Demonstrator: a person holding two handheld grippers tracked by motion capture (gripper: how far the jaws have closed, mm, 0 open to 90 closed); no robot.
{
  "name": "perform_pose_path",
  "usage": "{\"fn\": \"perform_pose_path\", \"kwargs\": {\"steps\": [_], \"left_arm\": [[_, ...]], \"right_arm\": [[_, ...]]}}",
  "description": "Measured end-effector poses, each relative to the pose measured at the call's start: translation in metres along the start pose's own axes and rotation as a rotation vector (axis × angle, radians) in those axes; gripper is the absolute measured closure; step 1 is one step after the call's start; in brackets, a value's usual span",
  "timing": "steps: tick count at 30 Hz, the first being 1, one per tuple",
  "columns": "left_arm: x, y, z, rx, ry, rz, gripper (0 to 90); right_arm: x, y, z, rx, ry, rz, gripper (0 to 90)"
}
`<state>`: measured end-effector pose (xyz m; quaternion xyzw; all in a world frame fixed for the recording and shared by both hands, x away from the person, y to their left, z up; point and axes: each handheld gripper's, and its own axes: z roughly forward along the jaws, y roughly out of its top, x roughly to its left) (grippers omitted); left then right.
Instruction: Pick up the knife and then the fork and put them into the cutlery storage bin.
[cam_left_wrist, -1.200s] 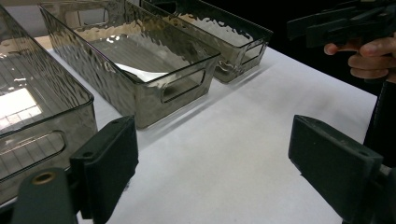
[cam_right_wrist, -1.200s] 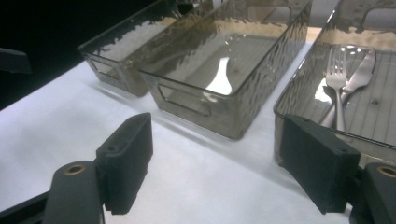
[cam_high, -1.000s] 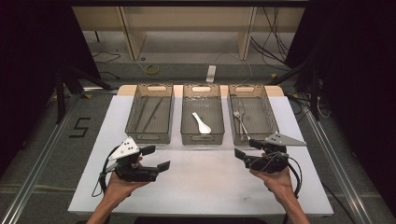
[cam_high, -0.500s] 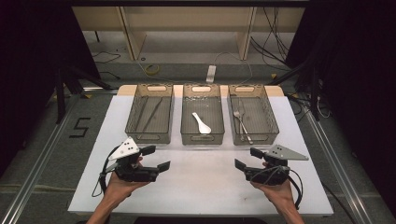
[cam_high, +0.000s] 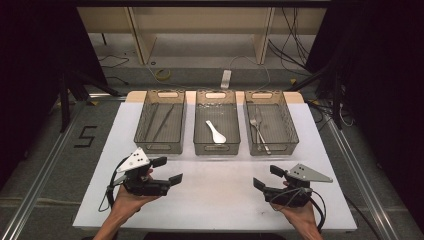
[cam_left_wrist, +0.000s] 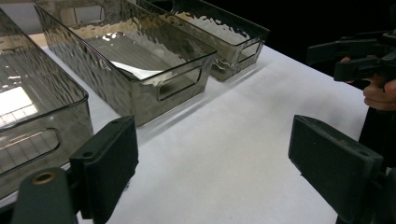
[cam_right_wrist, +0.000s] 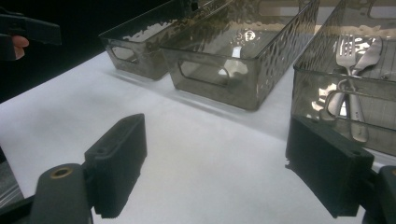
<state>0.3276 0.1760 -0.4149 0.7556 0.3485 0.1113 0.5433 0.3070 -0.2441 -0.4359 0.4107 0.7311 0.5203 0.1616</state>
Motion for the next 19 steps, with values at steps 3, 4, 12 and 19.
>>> {"fn": "perform_pose_path", "kwargs": {"steps": [3, 4, 12, 19], "left_arm": [[-0.0011, -0.0003, 0.0003, 0.002, -0.001, 0.002, 15.4], [-0.0012, -0.0003, 0.0004, 0.002, -0.001, 0.003, 15.4], [-0.0011, -0.0002, 0.0005, 0.002, -0.002, 0.003, 15.4], [-0.0012, -0.0003, 0.0008, 0.002, -0.001, 0.004, 15.4]], "right_arm": [[0.0000, -0.0023, -0.0007, 0.004, -0.005, -0.002, 20.9], [-0.0002, -0.0026, -0.0008, 0.008, -0.006, -0.003, 20.7], [-0.0007, -0.0015, -0.0009, 0.004, -0.013, -0.003, 19.8], [0.0002, -0.0015, 0.0002, 0.006, -0.013, -0.009, 19.5]]}}
